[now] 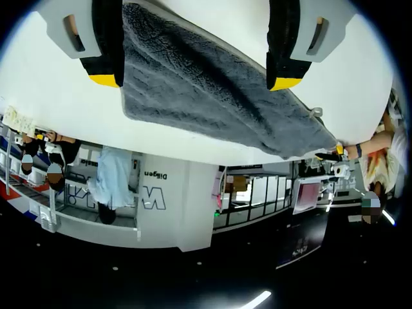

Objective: Fold the towel on the table until its edges align and the towel forms a compact rectangular stack.

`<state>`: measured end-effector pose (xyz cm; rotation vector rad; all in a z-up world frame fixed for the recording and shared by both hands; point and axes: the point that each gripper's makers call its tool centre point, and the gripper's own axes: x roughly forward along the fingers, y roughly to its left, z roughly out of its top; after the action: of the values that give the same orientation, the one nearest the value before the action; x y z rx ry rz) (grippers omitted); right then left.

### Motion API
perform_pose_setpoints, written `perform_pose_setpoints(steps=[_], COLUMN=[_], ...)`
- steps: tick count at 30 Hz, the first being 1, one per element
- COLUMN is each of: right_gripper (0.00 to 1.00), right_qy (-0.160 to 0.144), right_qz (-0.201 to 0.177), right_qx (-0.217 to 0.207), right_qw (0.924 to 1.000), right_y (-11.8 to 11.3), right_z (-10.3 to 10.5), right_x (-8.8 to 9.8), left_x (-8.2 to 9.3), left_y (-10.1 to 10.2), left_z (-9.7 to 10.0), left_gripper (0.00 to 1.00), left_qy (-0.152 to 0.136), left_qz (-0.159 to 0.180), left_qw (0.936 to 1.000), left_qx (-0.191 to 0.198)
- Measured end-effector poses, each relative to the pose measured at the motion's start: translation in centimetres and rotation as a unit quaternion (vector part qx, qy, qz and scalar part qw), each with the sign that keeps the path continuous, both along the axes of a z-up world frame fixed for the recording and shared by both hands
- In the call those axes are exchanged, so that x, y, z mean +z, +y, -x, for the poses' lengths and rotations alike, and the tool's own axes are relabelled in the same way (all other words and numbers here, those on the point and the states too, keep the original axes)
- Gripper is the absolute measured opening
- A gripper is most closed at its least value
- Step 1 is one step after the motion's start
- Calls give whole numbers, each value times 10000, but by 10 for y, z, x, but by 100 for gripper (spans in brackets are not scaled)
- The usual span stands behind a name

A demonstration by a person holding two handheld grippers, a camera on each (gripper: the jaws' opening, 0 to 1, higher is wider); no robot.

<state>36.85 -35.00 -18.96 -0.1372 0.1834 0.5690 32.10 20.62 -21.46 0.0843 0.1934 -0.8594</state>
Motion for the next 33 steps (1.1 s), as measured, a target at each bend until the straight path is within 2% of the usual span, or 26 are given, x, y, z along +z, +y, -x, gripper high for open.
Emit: perform_pose_setpoints(steps=[20, 28, 33], right_gripper=[92, 90, 90], right_qy=[-25, -66, -172], right_qz=[-83, -291, -425], right_qx=[-62, -184, -144], right_qw=[9999, 9994, 9988], right_y=[6, -6, -1], right_z=[7, 1, 0], right_x=[-2, 3, 8], left_x=[-1, -1, 0], left_y=[-1, 0, 0], left_z=[1, 1, 1], left_gripper=[88, 88, 88], left_qy=[0, 0, 3], left_qz=[-22, -4, 26], left_qw=[10000, 10000, 10000], left_qx=[10, 17, 8])
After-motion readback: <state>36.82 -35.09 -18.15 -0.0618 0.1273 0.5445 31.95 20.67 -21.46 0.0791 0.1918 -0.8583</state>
